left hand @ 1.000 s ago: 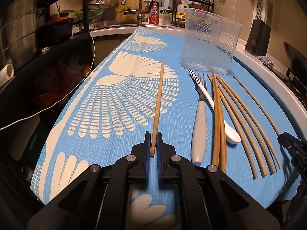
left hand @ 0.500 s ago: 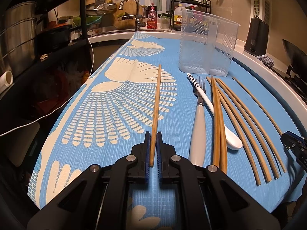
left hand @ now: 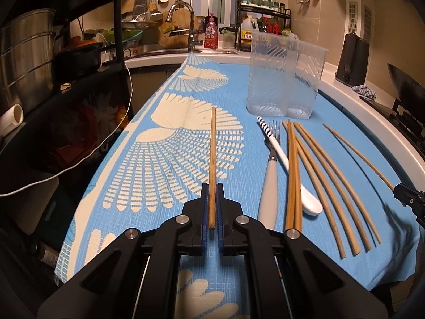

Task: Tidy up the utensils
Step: 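Grasp a lone wooden chopstick with the right tool while the left tool grasps another chopstick, then carry both chopsticks to the clear container and open both tools to drop them in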

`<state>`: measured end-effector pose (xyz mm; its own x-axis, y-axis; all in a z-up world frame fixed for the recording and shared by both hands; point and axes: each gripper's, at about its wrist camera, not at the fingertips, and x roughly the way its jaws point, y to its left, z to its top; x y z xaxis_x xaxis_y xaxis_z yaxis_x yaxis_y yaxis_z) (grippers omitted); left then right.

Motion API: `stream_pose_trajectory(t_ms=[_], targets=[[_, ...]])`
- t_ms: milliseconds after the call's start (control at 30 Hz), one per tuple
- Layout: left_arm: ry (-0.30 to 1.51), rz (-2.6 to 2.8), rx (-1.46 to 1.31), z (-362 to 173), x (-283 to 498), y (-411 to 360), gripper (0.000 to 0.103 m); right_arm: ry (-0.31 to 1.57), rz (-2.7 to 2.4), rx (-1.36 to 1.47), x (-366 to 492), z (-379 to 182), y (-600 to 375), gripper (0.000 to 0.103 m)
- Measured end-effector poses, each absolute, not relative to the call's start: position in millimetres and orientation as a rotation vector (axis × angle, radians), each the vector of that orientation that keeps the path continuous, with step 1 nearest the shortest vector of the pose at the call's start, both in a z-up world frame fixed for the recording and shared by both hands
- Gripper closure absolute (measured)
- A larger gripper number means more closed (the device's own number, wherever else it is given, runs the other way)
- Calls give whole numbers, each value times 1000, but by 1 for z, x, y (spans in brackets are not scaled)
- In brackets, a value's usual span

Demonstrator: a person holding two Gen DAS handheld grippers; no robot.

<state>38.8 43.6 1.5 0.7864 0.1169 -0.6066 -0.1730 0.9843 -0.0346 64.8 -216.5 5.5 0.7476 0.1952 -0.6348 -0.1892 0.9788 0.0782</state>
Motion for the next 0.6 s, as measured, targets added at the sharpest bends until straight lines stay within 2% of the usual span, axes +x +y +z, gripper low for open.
stream_pose_trajectory(t_ms=[600], targets=[[480,150,-46,59,17,45,98,546,238,5,43,75,-222,96]])
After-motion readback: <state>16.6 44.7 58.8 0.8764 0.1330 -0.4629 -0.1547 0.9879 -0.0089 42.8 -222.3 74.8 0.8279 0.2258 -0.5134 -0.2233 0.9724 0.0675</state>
